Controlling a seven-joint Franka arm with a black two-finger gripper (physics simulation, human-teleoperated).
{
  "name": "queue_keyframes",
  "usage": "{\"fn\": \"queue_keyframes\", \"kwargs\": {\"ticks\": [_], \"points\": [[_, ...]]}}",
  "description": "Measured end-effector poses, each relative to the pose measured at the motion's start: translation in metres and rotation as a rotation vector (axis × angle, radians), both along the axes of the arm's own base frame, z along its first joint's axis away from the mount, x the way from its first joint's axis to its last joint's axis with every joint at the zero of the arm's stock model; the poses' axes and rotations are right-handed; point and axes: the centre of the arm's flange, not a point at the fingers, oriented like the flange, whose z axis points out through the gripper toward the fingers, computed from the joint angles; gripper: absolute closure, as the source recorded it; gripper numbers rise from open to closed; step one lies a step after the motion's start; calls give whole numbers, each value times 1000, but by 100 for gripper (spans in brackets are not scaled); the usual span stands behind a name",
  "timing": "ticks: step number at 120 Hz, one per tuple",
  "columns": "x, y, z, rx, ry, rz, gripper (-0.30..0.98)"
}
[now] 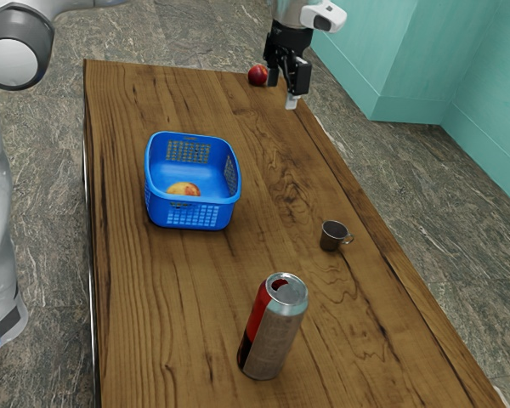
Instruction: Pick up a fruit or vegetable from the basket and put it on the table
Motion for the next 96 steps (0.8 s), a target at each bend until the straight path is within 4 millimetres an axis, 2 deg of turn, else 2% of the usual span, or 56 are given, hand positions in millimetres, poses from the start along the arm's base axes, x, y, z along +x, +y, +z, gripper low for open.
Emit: {"fn": "queue_keyframes", "kwargs": {"ticks": [26, 30, 35, 39, 43, 48, 60, 75, 80, 86, 96], "points": [[-1, 3, 3, -9, -5, 7, 0], [-7, 4, 25, -13, -47, 8, 0], [-20, 5, 70, -12, -131, 11, 0], [-31, 6, 96, -8, -180, 15, 0], [-38, 5, 111, -2, -205, 16, 0], [-42, -2, 119, 3, -214, 4, 0], [-37, -44, 115, 49, -186, -71, 0], [-5, -105, 62, 77, -53, -185, 0], [4, -117, 47, 83, -17, -207, 0], [14, -110, 34, 89, 15, -193, 0], [22, -60, 24, 89, 45, -100, 0]]}}
